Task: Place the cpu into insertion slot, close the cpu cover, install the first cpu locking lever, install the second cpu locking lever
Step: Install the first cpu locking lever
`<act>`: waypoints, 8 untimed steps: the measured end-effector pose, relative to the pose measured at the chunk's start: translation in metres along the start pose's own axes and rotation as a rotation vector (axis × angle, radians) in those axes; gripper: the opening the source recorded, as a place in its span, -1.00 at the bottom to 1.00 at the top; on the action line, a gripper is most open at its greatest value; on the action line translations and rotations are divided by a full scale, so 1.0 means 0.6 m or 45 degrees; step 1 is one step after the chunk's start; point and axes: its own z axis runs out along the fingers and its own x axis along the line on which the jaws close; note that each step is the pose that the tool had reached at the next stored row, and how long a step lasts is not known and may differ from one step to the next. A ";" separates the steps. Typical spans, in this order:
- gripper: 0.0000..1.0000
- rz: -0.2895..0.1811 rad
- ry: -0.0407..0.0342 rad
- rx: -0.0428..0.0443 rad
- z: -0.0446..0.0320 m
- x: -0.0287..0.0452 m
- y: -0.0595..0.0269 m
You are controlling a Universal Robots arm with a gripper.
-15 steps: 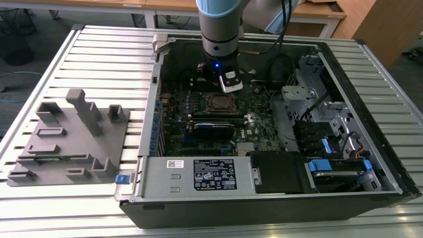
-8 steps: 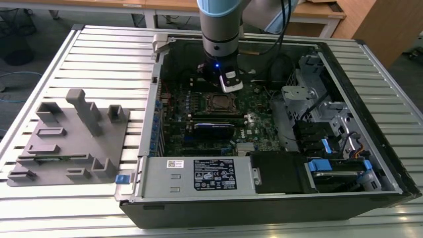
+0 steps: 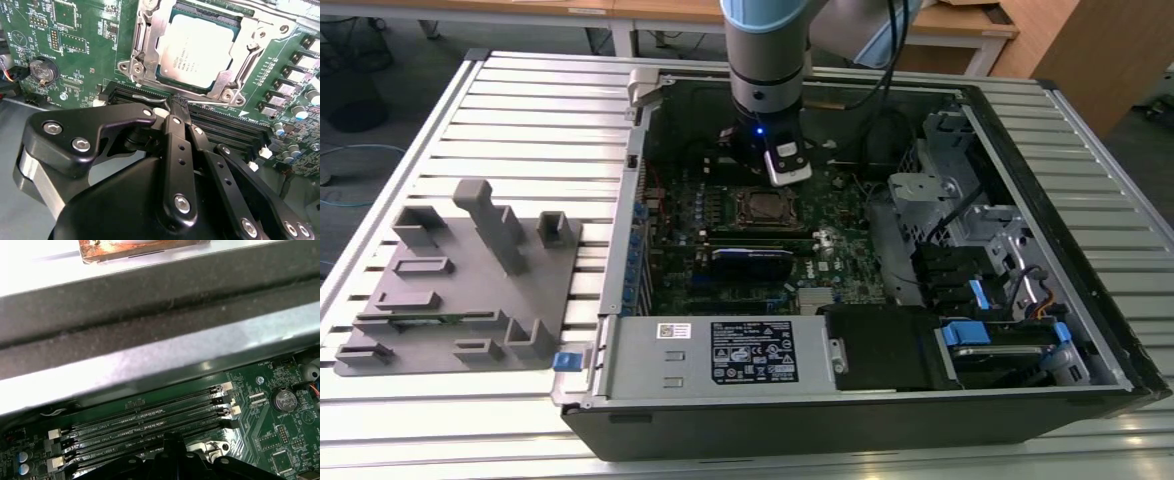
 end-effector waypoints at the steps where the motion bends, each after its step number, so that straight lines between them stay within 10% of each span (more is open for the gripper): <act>1: -0.79 0.000 0.0001 0.000 0.000 0.000 0.000; 8: -0.79 0.000 0.0001 0.001 0.001 -0.001 0.004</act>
